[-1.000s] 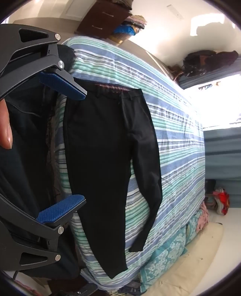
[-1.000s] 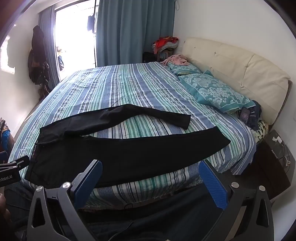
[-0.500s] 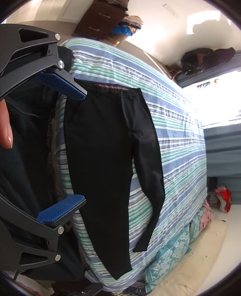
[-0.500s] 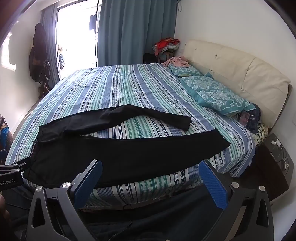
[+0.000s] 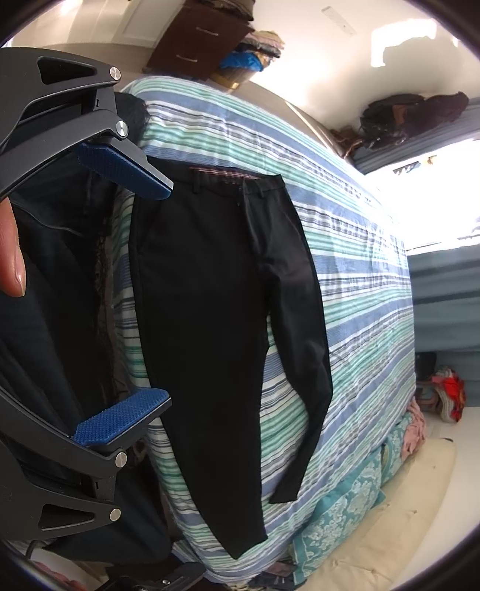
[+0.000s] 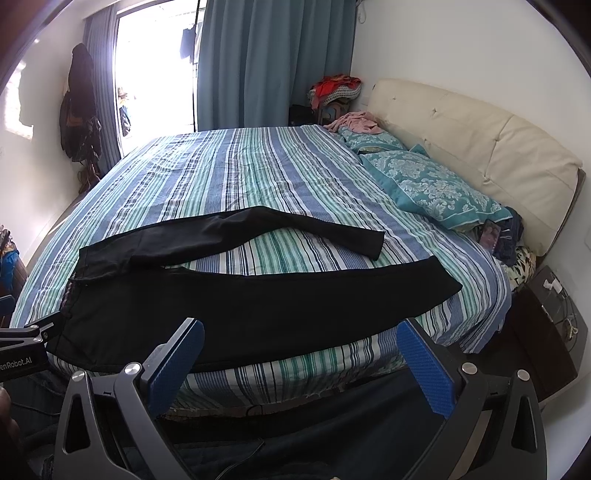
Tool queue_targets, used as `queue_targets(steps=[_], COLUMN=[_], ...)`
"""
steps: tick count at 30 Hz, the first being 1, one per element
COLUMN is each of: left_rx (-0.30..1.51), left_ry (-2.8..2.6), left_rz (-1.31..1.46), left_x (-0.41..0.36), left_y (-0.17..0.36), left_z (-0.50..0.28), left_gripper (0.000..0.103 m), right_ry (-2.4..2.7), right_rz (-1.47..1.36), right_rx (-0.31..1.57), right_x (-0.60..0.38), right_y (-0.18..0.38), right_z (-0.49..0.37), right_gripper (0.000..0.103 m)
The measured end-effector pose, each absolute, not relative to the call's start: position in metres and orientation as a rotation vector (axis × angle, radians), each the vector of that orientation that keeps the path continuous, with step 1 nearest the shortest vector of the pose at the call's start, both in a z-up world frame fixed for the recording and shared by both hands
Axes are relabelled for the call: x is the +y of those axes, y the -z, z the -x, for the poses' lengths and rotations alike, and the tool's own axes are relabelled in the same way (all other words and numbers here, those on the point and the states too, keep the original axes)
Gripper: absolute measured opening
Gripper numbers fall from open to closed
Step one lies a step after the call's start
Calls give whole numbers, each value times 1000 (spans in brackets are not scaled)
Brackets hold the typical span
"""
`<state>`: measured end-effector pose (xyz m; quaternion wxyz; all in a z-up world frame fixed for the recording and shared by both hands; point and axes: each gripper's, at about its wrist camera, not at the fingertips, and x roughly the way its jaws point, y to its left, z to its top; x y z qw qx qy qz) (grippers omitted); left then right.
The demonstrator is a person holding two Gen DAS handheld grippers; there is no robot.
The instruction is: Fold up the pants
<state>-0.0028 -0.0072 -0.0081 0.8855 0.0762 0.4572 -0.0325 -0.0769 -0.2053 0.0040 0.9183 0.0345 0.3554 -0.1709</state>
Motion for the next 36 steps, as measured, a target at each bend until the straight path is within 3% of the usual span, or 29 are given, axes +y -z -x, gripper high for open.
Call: queue_targets(steps=[36], left_rx=[962], left_ry=[59], left_rz=[-209], left_x=[-13], left_y=[11], left_z=[5], left_gripper=[103], right_ry=[349], right_rz=[-72], right_rx=[740], right_x=[-201], right_y=[3], right_z=[77], right_gripper=[103])
